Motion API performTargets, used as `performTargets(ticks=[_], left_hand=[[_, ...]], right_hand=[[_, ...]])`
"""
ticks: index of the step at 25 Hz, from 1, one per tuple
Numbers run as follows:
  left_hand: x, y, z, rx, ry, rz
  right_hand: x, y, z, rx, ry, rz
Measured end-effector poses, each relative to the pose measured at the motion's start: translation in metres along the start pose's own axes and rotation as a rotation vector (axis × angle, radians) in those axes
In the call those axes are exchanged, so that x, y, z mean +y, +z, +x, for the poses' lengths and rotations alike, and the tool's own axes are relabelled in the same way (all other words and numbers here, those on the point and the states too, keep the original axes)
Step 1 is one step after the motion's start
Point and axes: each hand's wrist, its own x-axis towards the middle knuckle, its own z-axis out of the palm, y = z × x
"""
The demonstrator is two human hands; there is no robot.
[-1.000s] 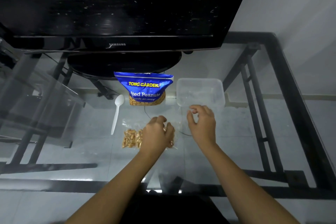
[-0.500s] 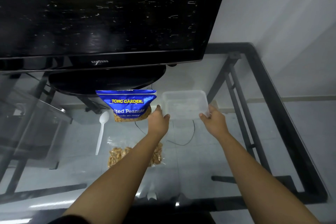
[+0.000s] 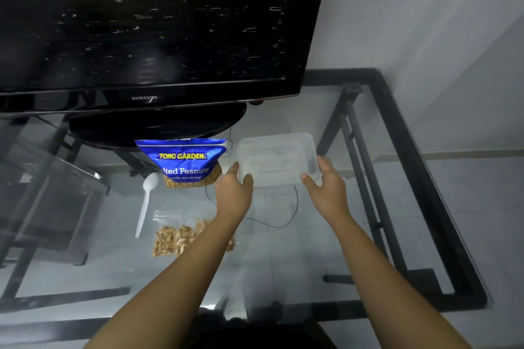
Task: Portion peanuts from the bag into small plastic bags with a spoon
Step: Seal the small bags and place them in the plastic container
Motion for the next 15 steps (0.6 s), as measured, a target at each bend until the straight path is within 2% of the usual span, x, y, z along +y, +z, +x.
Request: performTargets(ticks=[4, 6, 8, 11, 15], left_hand=[[0.036, 0.002, -0.024, -0.015, -0.027, -0.428], [0.054, 0.006, -0.024, -0.075, -0.066, -0.471], [0.057, 0.008, -0.029, -0.166, -0.104, -0.407], [0.029, 0.016, -0.051, -0.274, -0.126, -0.144], [-0.017, 0.029, -0.075, -0.243, -0.155, 0.019]], right_hand=[[0.007, -0.039, -0.040, 0.064, 0.178, 0.403], [0.017, -0.060, -0.049, 0.040, 0.235, 0.494], [0.024, -0.079, -0.053, 0.026, 0.235, 0.439], [0.036, -0.091, -0.062, 0.026, 0.238, 0.284], [0.059, -0.063, -0.073, -0.034, 0.257, 0.102]])
